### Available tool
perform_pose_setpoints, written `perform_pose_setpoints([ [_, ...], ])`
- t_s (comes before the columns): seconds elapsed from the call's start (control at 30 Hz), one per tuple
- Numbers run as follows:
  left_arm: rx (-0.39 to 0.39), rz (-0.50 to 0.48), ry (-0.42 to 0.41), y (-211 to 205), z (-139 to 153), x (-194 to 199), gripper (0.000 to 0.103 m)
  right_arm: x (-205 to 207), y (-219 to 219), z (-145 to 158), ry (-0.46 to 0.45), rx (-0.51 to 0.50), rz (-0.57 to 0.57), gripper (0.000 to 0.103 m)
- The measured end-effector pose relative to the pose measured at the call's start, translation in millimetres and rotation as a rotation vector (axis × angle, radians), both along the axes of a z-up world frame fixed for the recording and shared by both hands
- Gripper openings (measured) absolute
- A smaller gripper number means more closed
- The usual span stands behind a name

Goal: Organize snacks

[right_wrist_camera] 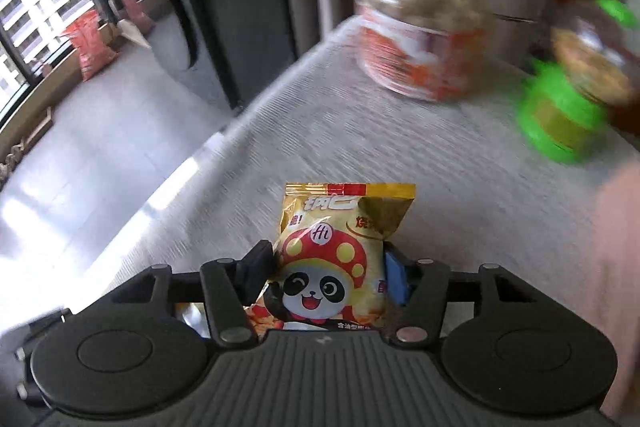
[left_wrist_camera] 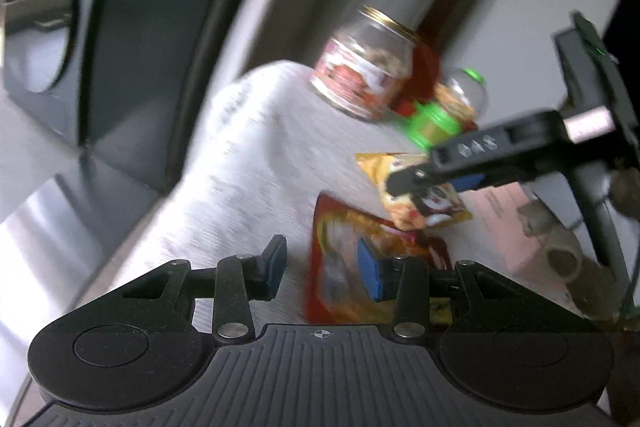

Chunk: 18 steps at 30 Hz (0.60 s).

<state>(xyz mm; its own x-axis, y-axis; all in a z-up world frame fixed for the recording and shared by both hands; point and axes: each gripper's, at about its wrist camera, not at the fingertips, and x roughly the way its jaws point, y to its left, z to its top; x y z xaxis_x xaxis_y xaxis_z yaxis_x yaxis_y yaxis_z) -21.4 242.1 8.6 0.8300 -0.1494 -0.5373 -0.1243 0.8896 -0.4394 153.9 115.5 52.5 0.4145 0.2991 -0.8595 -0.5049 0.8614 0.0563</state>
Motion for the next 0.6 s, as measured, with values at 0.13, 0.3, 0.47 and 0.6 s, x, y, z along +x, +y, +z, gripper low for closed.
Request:
perform_pose_setpoints([
  [0.13,0.023,-0.05,0.021,-21,0,-2,0.044,-34,-52,6,-0.002,0.04,-0.002,0.058],
  [0.3,0.045,-0.152,0.04,-56,4,-6,0.044,-70,-90,9,-0.02,0.075,-0.021,0.058],
  [0.47,0.199,-0.176,0.058,-86,11,-11,0.044,-111,-107,11,-0.1,0.037,0.039,0.068],
  [0.6,0.306,-0.142,0.06,-92,20,-16,0.044,-140,-122,13,-0.143,0.057,0.1,0.081],
])
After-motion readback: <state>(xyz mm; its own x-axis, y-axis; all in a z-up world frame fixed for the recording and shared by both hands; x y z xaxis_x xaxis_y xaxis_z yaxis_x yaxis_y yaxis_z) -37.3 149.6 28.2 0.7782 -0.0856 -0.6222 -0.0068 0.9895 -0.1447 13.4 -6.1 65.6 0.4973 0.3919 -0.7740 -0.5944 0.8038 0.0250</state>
